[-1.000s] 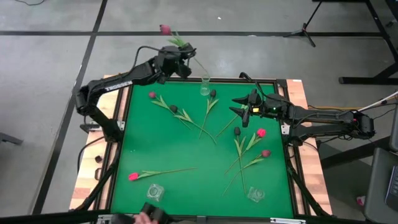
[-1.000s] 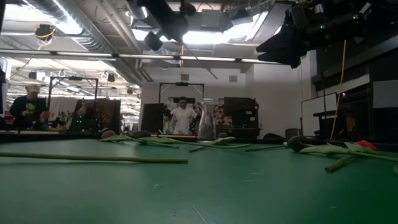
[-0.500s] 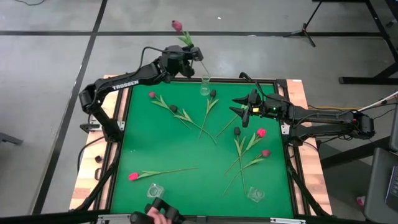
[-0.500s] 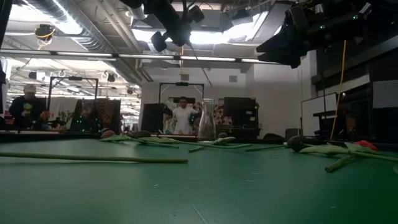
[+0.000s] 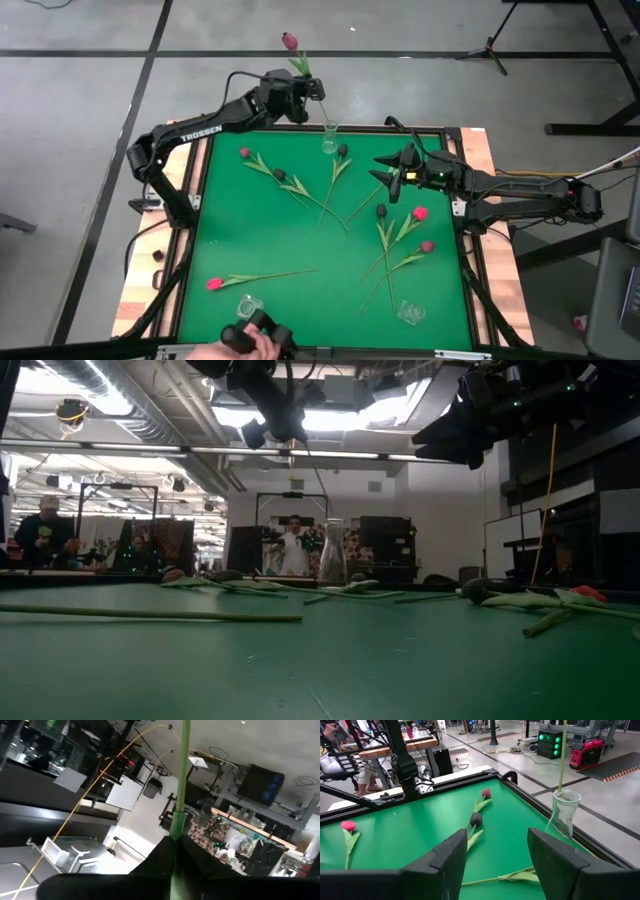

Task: Sort flowers into vase by color
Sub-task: Put the middle dark red tulip into the top transparent vase

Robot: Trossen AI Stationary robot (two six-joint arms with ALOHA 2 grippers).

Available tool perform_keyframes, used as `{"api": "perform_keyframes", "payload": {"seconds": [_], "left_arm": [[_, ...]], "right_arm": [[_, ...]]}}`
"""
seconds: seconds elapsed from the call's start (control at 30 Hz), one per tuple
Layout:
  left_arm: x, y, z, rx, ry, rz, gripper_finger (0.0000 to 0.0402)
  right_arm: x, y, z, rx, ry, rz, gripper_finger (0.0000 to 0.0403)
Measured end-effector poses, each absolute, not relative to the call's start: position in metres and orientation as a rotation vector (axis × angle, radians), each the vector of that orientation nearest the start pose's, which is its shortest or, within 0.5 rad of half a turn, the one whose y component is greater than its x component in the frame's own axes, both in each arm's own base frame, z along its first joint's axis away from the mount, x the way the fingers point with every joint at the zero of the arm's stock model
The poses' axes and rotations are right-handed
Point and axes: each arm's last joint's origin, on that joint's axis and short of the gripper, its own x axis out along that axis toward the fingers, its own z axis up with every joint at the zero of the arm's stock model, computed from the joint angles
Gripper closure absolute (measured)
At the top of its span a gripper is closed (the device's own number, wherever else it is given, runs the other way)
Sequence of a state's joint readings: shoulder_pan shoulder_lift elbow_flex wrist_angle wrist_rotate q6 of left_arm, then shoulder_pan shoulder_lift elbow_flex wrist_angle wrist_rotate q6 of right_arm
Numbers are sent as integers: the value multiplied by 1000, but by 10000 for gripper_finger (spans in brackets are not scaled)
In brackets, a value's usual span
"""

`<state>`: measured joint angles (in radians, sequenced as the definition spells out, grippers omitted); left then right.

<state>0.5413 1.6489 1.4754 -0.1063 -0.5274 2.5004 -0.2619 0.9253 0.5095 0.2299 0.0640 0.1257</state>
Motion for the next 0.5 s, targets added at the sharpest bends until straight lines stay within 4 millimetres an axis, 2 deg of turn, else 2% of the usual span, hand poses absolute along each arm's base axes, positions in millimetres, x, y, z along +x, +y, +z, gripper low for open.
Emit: {"api": "perform_keyframes", "payload": {"seconds": [0.37,0.5], "left_arm": [[320,211,357,2240,1275,16,388],[317,215,357,2232,1281,20,388]], "right_arm": [[197,-55,253,141,159,-344,194],[197,-55,253,141,160,-344,194]]}}
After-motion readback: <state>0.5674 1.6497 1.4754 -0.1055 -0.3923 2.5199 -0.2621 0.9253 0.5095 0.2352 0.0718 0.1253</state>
